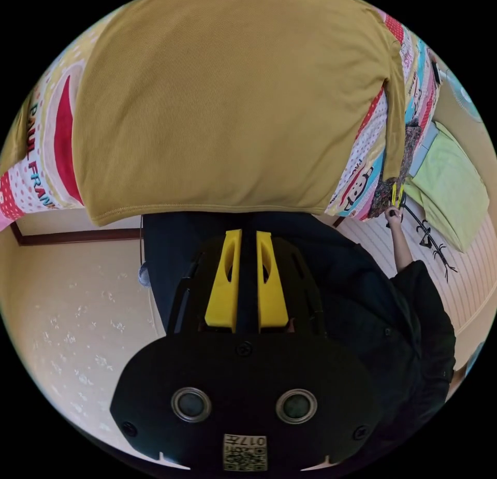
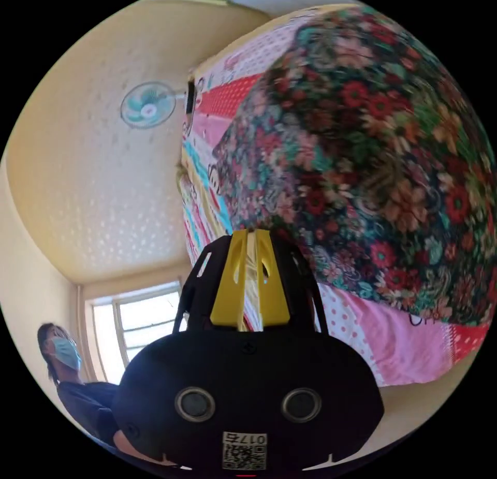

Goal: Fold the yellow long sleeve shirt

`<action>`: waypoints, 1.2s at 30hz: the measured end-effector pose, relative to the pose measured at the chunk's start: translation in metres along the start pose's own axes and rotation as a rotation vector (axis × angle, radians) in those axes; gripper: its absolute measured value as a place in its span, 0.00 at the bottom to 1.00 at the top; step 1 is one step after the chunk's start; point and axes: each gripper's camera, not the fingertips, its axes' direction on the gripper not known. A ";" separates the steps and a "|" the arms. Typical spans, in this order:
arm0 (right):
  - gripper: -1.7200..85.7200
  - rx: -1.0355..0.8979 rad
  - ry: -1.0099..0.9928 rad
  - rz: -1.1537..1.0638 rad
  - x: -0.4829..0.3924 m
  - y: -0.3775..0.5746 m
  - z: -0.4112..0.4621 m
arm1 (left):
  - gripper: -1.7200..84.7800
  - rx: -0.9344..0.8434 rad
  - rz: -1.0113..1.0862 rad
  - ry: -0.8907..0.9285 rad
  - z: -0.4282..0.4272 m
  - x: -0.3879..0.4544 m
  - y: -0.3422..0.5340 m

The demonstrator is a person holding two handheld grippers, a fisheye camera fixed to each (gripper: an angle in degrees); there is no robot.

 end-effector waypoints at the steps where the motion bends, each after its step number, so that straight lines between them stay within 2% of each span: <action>1: 0.12 0.060 -0.083 0.038 0.017 0.011 -0.002 | 0.08 -0.002 -0.007 -0.002 -0.001 -0.003 0.001; 3: 0.14 0.087 -0.146 0.073 0.035 0.030 0.005 | 0.08 0.005 -0.024 0.006 -0.005 -0.009 0.003; 8: 0.18 0.138 -0.105 0.197 0.060 0.075 0.037 | 0.08 0.041 -0.068 0.037 -0.025 -0.032 0.001; 11: 0.17 0.226 -0.236 0.272 0.072 0.089 0.061 | 0.08 0.052 -0.077 0.052 -0.037 -0.045 -0.008; 17: 0.08 0.266 -0.135 0.305 0.042 0.087 0.081 | 0.08 0.066 -0.054 0.048 -0.066 -0.071 -0.036; 19: 0.06 0.239 -0.176 0.284 0.028 0.097 0.078 | 0.09 0.090 -0.056 0.083 -0.076 -0.084 -0.043; 24: 0.06 0.202 -0.213 0.197 -0.027 0.105 0.067 | 0.12 0.279 -0.106 0.320 -0.112 -0.143 -0.054; 29: 0.06 0.127 -0.278 -0.051 -0.123 0.105 0.107 | 0.14 0.556 -0.301 0.784 -0.132 -0.238 -0.041; 34: 0.06 -0.101 -0.475 -0.365 -0.225 0.160 0.242 | 0.15 0.752 -0.483 1.112 -0.126 -0.310 -0.022; 36: 0.06 -0.209 -0.575 -0.400 -0.237 0.191 0.303 | 0.17 0.811 -0.540 1.188 -0.123 -0.332 -0.016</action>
